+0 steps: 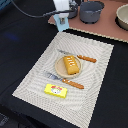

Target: Place the bread, butter, and milk from the table onto the serving area.

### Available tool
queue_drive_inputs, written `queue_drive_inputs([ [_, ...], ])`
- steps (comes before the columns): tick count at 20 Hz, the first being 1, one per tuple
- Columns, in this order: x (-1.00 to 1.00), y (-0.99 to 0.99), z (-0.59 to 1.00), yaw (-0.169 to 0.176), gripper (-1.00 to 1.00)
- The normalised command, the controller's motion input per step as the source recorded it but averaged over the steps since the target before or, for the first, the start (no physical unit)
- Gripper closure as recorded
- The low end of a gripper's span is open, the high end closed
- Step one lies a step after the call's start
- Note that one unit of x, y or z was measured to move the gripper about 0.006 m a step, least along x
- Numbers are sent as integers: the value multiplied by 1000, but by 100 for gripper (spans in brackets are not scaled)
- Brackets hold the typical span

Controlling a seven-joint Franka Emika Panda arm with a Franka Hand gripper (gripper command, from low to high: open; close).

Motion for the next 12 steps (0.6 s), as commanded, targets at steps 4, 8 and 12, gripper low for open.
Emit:
queue_drive_inputs([
  [4,1000,307,124,-1,100],
  [8,996,278,18,0,100],
  [12,858,213,-49,-5,100],
])
